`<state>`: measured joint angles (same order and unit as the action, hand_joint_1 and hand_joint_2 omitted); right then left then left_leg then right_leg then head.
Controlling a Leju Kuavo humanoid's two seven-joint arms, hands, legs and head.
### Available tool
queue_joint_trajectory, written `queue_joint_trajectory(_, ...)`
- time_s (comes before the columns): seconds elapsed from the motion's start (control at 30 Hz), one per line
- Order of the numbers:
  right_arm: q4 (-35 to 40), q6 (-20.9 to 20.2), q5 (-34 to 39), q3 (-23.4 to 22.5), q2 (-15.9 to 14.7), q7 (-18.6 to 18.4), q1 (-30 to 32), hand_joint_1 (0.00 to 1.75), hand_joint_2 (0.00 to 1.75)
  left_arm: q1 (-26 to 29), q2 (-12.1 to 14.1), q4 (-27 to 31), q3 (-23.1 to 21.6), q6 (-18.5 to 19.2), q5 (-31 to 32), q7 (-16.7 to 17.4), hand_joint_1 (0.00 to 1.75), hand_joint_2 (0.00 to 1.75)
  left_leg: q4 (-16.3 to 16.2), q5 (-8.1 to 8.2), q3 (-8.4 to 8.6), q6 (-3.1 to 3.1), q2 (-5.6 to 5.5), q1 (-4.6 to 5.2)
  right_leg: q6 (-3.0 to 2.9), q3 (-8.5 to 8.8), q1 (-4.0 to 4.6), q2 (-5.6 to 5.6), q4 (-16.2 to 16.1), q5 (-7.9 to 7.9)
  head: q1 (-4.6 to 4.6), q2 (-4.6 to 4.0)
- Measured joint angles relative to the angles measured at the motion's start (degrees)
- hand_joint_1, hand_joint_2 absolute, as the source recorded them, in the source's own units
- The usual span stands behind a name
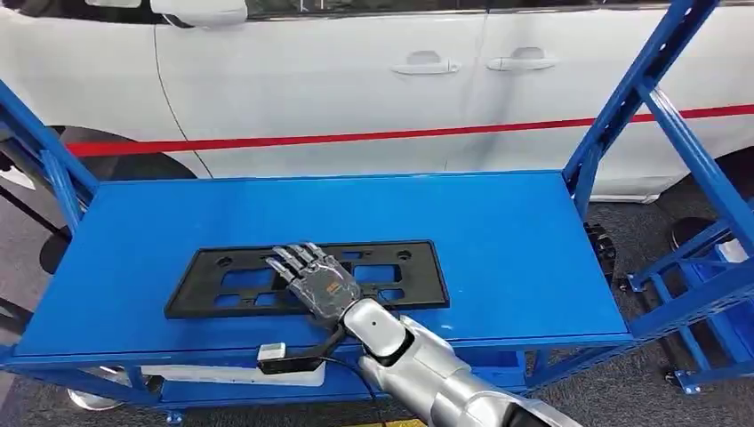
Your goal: Take the parts from the cabinet and place them on the table.
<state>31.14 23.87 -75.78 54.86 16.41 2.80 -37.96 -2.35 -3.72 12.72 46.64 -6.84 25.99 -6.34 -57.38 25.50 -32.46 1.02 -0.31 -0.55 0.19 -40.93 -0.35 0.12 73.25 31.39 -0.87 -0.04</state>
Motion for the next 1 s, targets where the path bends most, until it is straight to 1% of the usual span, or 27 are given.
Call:
queue_joint_trajectory(0.07, -0.7, -0.2, -0.7, 0.0, 0.1, -1.6, -0.6, 0.02, 1.75, 0.0, 0.0, 0.0, 0.0, 0.2, 0.4, -0.1, 0.0, 0.0, 0.0, 0.11, 0.28, -0.15, -0.11, 0.11, -0.76, 4.99, 0.16, 0.0, -9.9, -4.83, 0.0, 0.0)
queue_joint_trajectory(0.1, -1.0, -0.3, -0.9, 0.0, 0.1, -2.0, -1.0, 0.3, 1.75, 0.0, 0.0, 0.0, 0.0, 0.3, 0.5, -0.2, 0.0, 0.0, -0.1, 0.16, 0.27, -0.23, -0.13, 0.11, -1.35, 6.92, 0.43, -0.01, -13.7, -5.57, 0.02, 0.0)
queue_joint_trajectory(0.13, -1.2, -0.3, -0.9, 0.0, 0.2, -2.3, -1.1, 0.37, 1.75, 0.0, -0.1, 0.0, 0.0, 0.4, 0.6, -0.2, 0.0, 0.0, -0.3, 0.35, 0.14, -0.53, -0.19, 0.58, -1.28, 7.28, 0.7, -0.04, -14.8, -5.13, 0.0, 0.0)
queue_joint_trajectory(0.2, -1.6, -0.4, -0.9, -0.1, 0.3, -2.6, -1.3, 0.37, 1.75, 0.1, -0.1, 0.0, 0.0, 0.4, 0.7, -0.4, 0.0, 0.0, -0.3, 0.32, 0.06, -0.92, -0.16, 0.41, -1.11, 7.09, 0.6, -0.07, -14.7, -5.43, -0.02, 0.0)
queue_joint_trajectory(0.23, -1.8, -0.5, -0.9, -0.1, 0.3, -2.6, -1.4, 0.37, 1.75, 0.1, 0.0, 0.0, 0.1, 0.6, 0.7, -0.5, 0.0, 0.0, -0.2, 0.31, 0.1, -1.26, -0.16, 0.39, -1.27, 7.05, 0.67, 0.01, -14.7, -5.44, -0.07, 0.0)
queue_joint_trajectory(0.27, -2.1, -0.4, -0.9, -0.3, 0.3, -2.6, -1.4, 0.42, 1.75, 0.0, 0.0, 0.0, 0.1, 0.8, 0.9, -0.5, 0.0, 0.0, -0.1, 0.27, 0.21, -1.63, -0.13, 0.29, -1.56, 7.12, 0.7, 0.09, -14.9, -5.58, -0.02, 0.0)
queue_joint_trajectory(0.3, -2.2, -0.4, -0.8, -0.5, 0.3, -2.6, -1.5, 0.65, 1.75, 0.0, 0.2, 0.0, 0.2, 0.9, 1.0, -0.6, 0.0, 0.0, -0.3, 0.6, 0.11, -1.95, -0.12, 0.31, -1.93, 7.35, 0.21, 0.0, -15.5, -5.96, -0.04, 0.0)
queue_joint_trajectory(0.33, -2.4, -0.5, -0.8, -0.6, 0.3, -2.6, -1.6, 0.93, 1.75, 0.0, 0.2, 0.0, 0.2, 0.9, 1.0, -0.8, 0.0, 0.0, -1.5, 1.59, -0.24, -2.19, -0.06, 0.22, -2.13, 7.49, 0.1, -0.1, -15.6, -6.01, -0.09, 0.0)
queue_joint_trajectory(0.37, -2.6, -0.5, -0.8, -0.7, 0.3, -2.7, -1.6, 1.2, 1.75, 0.0, 0.2, 0.0, 0.3, 1.0, 1.0, -0.9, 0.0, 0.0, -4.7, 3.8, -1.63, -2.43, -0.05, 0.18, -2.31, 7.44, 0.01, -0.12, -15.6, -6.01, -0.26, -0.02)
queue_joint_trajectory(0.4, -2.8, -0.7, -0.8, -0.7, 0.3, -2.7, -1.5, 1.2, 1.75, 0.0, 0.3, 0.0, 0.3, 1.1, 1.0, -0.9, 0.0, 0.0, -9.3, 6.19, -3.74, -2.67, -0.04, -0.08, -2.33, 7.39, 0.07, -0.15, -15.6, -6.02, -0.22, 0.0)
queue_joint_trajectory(0.43, -3.1, -0.7, -0.8, -0.8, 0.3, -2.8, -1.4, 1.19, 1.75, 0.1, 0.3, 0.0, 0.3, 1.1, 1.0, -0.9, 0.0, 0.0, -13.8, 8.1, -5.82, -2.93, -0.04, -0.19, -2.33, 7.28, 0.11, -0.18, -15.6, -6.02, -0.22, 0.0)
queue_joint_trajectory(0.47, -3.3, -0.7, -0.8, -0.8, 0.3, -2.8, -1.4, 1.4, 1.75, 0.2, 0.3, 0.0, 0.3, 1.1, 1.0, -0.9, 0.0, 0.0, -17.3, 9.03, -7.44, -3.18, -0.03, -0.25, -2.33, 7.2, 0.11, -0.18, -15.5, -6.02, -0.24, 0.0)
queue_joint_trajectory(0.5, -3.5, -0.9, -0.8, -0.8, 0.3, -2.8, -1.3, 1.4, 1.75, 0.3, 0.3, 0.0, 0.4, 1.2, 1.0, -0.9, 0.0, 0.0, -17.9, 8.38, -7.76, -3.32, -0.03, -0.35, -2.32, 7.22, 0.06, -0.17, -15.5, -6.02, -0.24, 0.0)
queue_joint_trajectory(0.53, -3.6, -1.1, -0.7, -0.9, 0.3, -2.9, -1.3, 1.41, 1.75, 0.3, 0.4, 0.0, 0.4, 1.2, 1.0, -0.9, 0.0, 0.0, -15.7, 6.58, -6.78, -3.4, -0.02, -0.48, -2.3, 7.26, 0.01, -0.15, -15.5, -6.01, -0.24, -0.02)
queue_joint_trajectory(0.57, -3.8, -1.4, -0.6, -0.9, 0.3, -2.9, -1.4, 1.45, 1.75, 0.2, 0.5, 0.0, 0.4, 1.2, 1.0, -1.0, 0.0, 0.0, -11.3, 3.91, -4.63, -3.48, 0.0, -0.64, -2.21, 7.34, -0.04, -0.14, -15.4, -5.95, -0.24, 0.0)
queue_joint_trajectory(0.6, -3.9, -1.4, -0.5, -1.0, 0.3, -2.9, -1.4, 1.55, 1.75, 0.2, 0.7, 0.0, 0.4, 1.4, 1.0, -1.0, 0.0, 0.0, -5.8, 1.15, -2.03, -3.56, 0.07, -0.83, -1.96, 7.44, -0.09, -0.12, -15.2, -5.79, -0.24, 0.0)
queue_joint_trajectory(0.63, -4.0, -1.4, -0.5, -1.1, 0.3, -2.9, -1.4, 1.55, 1.75, 0.2, 0.7, 0.0, 0.4, 1.4, 1.0, -1.0, 0.0, 0.0, -1.8, 0.05, -0.29, -3.52, 0.18, -0.98, -1.71, 7.38, -0.02, -0.11, -15.0, -5.64, -0.24, 0.0)
queue_joint_trajectory(0.67, -4.1, -1.4, -0.5, -1.3, 0.3, -2.8, -1.5, 1.57, 1.75, 0.1, 0.7, 0.0, 0.4, 1.6, 1.0, -1.1, 0.0, 0.0, -0.3, 0.9, 0.39, -3.22, 0.11, -0.48, -1.33, 7.08, 0.39, -0.04, -14.6, -5.5, -0.24, 0.0)
queue_joint_trajectory(0.7, -4.2, -1.4, -0.5, -1.3, 0.3, -2.8, -1.6, 1.55, 1.75, 0.0, 0.7, 0.0, 0.5, 1.7, 1.0, -1.1, 0.0, 0.0, -0.7, 0.77, 0.17, -2.53, -0.01, -0.5, -0.99, 6.93, 0.36, -0.01, -14.7, -5.72, -0.13, 0.0)
queue_joint_trajectory(0.77, -4.3, -1.4, -0.6, -1.6, 0.3, -2.6, -1.8, 1.52, 1.75, 0.2, 0.7, 0.0, 0.5, 2.2, 1.0, -1.3, 0.0, 0.0, -0.7, 0.75, 0.1, -1.88, -0.03, -0.23, -0.5, 7.06, 0.16, 0.0, -14.9, -5.92, -0.13, 0.0)
queue_joint_trajectory(0.8, -4.3, -1.4, -0.7, -1.7, 0.3, -2.5, -1.9, 1.54, 1.75, 0.2, 0.7, 0.0, 0.6, 2.3, 1.0, -1.5, 0.0, 0.0, -0.4, 0.51, 0.19, -1.46, -0.01, -0.49, -0.19, 7.08, 0.27, 0.03, -14.9, -5.84, -0.17, 0.0)
queue_joint_trajectory(0.83, -4.3, -1.4, -0.8, -1.8, 0.3, -2.4, -2.0, 1.54, 1.75, 0.2, 0.7, 0.0, 0.8, 2.4, 1.0, -1.7, 0.0, 0.0, -0.1, 0.21, 0.37, -1.01, 0.18, -0.69, 0.11, 6.91, 0.06, 0.03, -14.2, -5.19, -0.15, 0.0)
queue_joint_trajectory(0.87, -4.3, -1.4, -0.8, -1.9, 0.3, -2.3, -2.0, 1.55, 1.75, 0.2, 0.7, 0.0, 0.9, 2.4, 1.0, -2.1, 0.0, 0.0, -0.1, 0.14, 0.32, -0.87, 0.2, -0.61, 0.31, 5.78, 0.02, -0.03, -11.8, -3.32, -0.11, -0.02)
queue_joint_trajectory(0.9, -4.4, -1.4, -0.9, -2.1, 0.3, -2.2, -2.0, 1.57, 1.75, 0.1, 0.7, 0.0, 0.9, 2.4, 1.0, -2.8, 0.0, 1.75, -0.1, 0.12, 0.21, -0.58, 0.25, -0.56, 0.4, 3.77, 0.0, -0.04, -7.6, -0.98, -0.09, 0.0)
queue_joint_trajectory(0.93, -4.5, -1.5, -0.9, -2.4, 0.3, -2.2, -1.9, 1.57, 1.75, 0.1, 0.7, 0.0, 0.9, 2.4, 1.2, -3.9, 0.0, 1.75, -0.1, 0.11, 0.13, -0.44, 0.29, -0.47, 0.43, 1.74, 0.0, -0.04, -3.4, 0.91, -0.09, 0.0)
queue_joint_trajectory(0.97, -4.6, -1.5, -1.0, -2.6, 0.3, -2.2, -1.9, 1.55, 1.75, 0.1, 0.7, 0.0, 1.0, 2.4, 1.5, -5.3, 0.0, 1.75, -0.1, 0.11, 0.06, -0.34, 0.3, -0.38, 0.41, -0.29, 0.01, -0.05, 0.8, 2.29, -0.11, 0.0)
queue_joint_trajectory(1.0, -4.6, -1.5, -1.0, -2.7, 0.3, -2.1, -1.9, 1.55, 1.75, 0.2, 0.7, 0.0, 1.0, 2.4, 1.7, -6.5, 0.0, 1.75, -0.1, 0.11, 0.07, -0.32, 0.28, -0.31, 0.32, -1.08, 0.01, -0.05, 2.4, 2.25, -0.09, 0.0)
